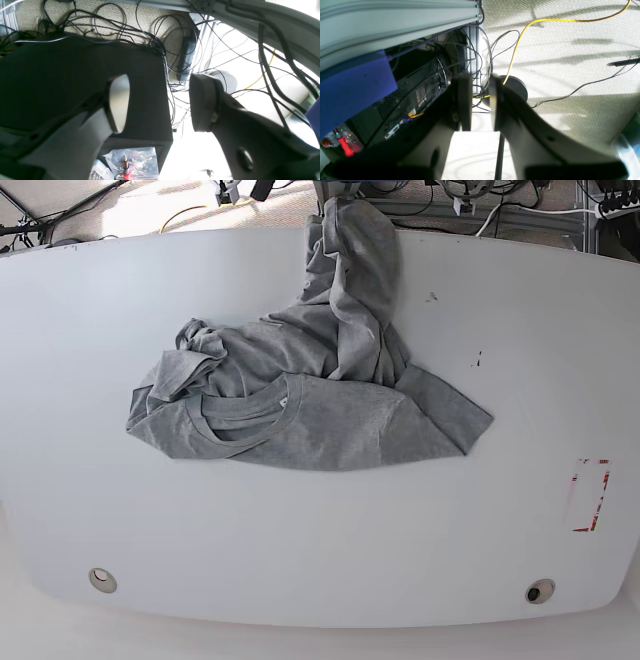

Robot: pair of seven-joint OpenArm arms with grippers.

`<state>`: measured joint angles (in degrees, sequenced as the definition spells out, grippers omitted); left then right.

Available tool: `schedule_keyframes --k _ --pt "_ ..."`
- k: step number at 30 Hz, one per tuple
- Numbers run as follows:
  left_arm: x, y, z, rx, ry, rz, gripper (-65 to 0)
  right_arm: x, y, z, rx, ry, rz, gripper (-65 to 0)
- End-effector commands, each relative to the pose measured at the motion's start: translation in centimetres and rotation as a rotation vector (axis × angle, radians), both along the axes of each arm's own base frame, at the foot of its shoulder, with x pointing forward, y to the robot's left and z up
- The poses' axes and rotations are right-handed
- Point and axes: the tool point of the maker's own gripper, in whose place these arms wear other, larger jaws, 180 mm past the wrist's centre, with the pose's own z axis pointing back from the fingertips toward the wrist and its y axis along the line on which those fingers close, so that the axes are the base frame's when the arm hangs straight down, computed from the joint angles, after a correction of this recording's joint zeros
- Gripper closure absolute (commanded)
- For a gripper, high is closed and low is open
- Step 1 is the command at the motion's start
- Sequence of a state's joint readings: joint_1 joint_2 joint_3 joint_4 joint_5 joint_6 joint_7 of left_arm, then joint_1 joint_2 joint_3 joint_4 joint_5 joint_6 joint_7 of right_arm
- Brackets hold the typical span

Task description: Fold the T-shirt properly

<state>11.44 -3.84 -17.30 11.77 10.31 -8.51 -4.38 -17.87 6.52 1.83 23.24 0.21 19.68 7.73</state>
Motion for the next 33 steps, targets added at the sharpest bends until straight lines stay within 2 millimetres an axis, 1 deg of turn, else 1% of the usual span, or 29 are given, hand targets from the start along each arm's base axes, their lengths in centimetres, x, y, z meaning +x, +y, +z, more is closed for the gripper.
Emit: schedule_keyframes --k 1,2,3,4,6,22,23,25,28,31,33 --pt "-2.6 0.6 0.2 0.026 0.025 -0.003 -18.7 -1.7 -0.3 0.2 -0.002 0.034 0.004 -10.7" --pt "0.2 -0.1 0.0 0.000 -0.008 -0.002 -35.6 1.3 1.1 0.0 0.022 -0.028 -0.003 -10.9" --pt "0.2 -0.2 0.0 -0.001 -0.008 -0.002 -35.7 1.4 1.3 0.0 0.024 -0.029 -0.004 -10.9" --pt "0.4 -0.2 0.0 -0.001 -0.012 -0.002 -35.7 2.0 1.6 0.0 0.029 -0.039 -0.006 -10.9" --pt "1.0 -0.2 0.0 -0.001 -0.019 -0.002 -35.7 2.0 1.7 -0.1 0.030 -0.037 -0.006 -10.9" --pt "0.8 -0.1 0.0 0.000 -0.023 0.004 -35.7 2.3 1.8 0.0 0.031 -0.050 -0.009 -10.8" --pt "0.9 -0.1 0.0 0.000 -0.025 0.004 -35.4 2.6 1.8 0.1 0.031 -0.060 -0.009 -10.8" --pt "1.1 0.2 0.1 0.005 -0.033 0.004 -35.4 2.1 1.8 0.5 0.031 -0.069 -0.005 -10.8" --pt "1.4 0.9 0.6 0.031 -0.093 -0.009 -35.4 2.9 1.9 1.4 0.031 -0.121 0.006 -10.8" --pt "1.4 1.6 1.3 0.052 -0.128 -0.024 -35.4 2.4 1.9 1.8 0.030 -0.119 0.016 -10.8" --pt "1.5 1.3 1.6 0.054 -0.148 -0.029 -35.4 2.2 1.9 2.2 0.030 -0.125 0.016 -10.8"
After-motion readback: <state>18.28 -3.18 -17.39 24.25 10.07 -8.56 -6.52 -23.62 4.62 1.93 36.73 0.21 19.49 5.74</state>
